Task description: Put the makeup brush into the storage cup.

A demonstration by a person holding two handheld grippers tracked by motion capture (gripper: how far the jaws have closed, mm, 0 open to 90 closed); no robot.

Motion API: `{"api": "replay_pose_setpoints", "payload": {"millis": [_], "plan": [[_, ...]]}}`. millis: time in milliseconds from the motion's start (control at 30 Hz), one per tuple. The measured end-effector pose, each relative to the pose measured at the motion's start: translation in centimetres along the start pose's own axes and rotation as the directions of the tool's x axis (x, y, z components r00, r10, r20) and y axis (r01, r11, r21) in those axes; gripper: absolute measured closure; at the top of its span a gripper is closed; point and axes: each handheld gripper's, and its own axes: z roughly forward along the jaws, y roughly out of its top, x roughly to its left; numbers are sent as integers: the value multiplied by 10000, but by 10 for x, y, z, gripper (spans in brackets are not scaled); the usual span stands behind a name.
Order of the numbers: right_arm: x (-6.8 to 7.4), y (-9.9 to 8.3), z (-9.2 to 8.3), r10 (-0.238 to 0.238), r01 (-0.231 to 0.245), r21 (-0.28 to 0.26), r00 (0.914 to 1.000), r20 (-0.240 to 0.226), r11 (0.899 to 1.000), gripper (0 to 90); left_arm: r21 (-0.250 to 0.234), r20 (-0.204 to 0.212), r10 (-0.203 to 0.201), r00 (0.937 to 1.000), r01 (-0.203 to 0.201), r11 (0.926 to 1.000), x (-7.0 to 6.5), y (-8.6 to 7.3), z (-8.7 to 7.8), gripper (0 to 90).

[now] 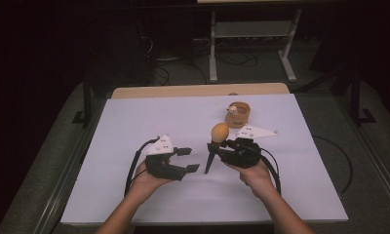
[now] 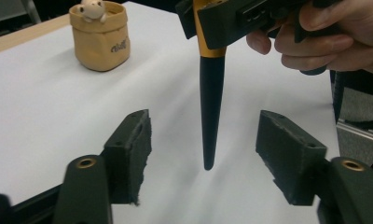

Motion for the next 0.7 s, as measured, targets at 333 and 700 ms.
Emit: {"api": "replay_pose_setpoints", "payload": {"millis": [333,700], "plan": [[0,0,1,-121,120,115,9999,66,9999,632,-644,-284,-32,9996,14,9979,2,-17,-26,235],[1,1,-2,-284,281,178,9994,208,9994,632,-1425,-624,-201,9979,110,9897,2,-40,-53,138]]}}
